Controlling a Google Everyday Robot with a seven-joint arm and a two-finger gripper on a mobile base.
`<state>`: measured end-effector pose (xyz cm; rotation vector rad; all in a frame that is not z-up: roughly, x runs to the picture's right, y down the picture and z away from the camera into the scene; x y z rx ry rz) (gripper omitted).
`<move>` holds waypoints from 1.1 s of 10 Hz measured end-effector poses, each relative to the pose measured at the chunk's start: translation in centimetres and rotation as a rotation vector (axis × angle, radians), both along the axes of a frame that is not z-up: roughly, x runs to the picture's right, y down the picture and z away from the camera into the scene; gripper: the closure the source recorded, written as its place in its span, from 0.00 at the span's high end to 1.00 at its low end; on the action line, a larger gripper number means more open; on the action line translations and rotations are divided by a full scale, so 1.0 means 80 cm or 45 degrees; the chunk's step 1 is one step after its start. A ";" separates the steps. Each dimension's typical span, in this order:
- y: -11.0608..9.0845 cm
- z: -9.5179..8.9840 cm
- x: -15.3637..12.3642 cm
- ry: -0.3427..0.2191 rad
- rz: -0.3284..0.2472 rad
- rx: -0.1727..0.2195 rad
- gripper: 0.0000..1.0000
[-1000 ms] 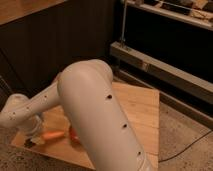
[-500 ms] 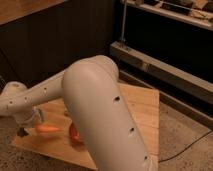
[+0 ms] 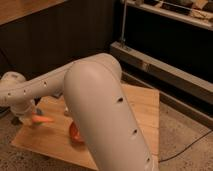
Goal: Place the pepper in the ceramic cup
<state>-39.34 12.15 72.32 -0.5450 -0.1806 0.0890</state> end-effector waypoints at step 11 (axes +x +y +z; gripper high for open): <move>-0.037 0.017 -0.074 -0.186 0.045 0.090 0.00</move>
